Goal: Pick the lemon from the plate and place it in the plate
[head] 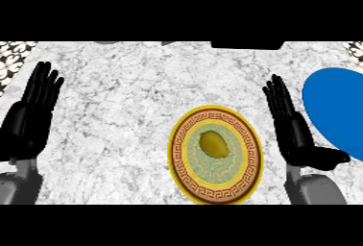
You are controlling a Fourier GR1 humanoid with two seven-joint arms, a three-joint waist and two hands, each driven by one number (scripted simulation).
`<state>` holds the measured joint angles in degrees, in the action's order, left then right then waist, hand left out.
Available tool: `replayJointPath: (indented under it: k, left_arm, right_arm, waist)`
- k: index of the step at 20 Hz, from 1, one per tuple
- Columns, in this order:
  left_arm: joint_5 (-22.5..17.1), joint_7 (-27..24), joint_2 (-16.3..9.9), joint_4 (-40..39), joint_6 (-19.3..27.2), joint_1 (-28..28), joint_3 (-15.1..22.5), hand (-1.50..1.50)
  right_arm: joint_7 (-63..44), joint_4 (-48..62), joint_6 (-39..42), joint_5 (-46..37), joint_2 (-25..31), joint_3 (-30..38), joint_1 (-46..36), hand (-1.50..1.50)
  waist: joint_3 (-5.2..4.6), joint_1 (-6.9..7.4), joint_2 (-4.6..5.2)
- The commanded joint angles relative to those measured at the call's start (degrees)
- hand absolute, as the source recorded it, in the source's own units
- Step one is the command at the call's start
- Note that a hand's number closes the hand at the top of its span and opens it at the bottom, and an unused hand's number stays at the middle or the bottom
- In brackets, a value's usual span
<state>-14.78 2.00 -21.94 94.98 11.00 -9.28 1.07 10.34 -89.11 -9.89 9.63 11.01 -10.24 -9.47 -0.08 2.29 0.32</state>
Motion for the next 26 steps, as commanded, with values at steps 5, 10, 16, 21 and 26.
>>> replayJointPath:
  k: [5,10,16,21,26]
  left_arm:
    - [4.8,4.6,0.8,-6.8,1.0,4.5,5.3,0.00]
    - [4.5,7.9,3.0,-9.3,1.5,7.3,7.8,0.00]
    - [7.6,8.1,6.0,-11.2,4.4,5.7,10.1,0.00]
    - [9.3,7.7,7.1,-13.6,5.3,5.3,10.8,0.00]
    - [9.3,12.0,6.8,-11.7,6.2,3.5,10.2,0.00]
  right_arm:
    - [-7.4,-1.3,27.1,8.7,0.9,-16.5,-9.8,1.50]
    - [7.6,-7.3,22.1,-22.1,17.7,-16.2,-23.0,1.50]
    - [19.0,13.9,35.2,4.9,5.4,-12.9,-11.6,-1.50]
    - [33.3,23.8,46.7,-7.6,11.9,-17.3,-21.9,-1.50]
    - [36.3,23.6,36.3,-21.6,16.0,-20.9,-27.8,-1.50]
  waist:
    - [0.15,2.35,1.06]
    - [-0.05,0.13,-0.74]
    - [0.41,0.59,1.81]
    - [0.19,0.10,0.51]
    - [0.20,-0.23,0.16]
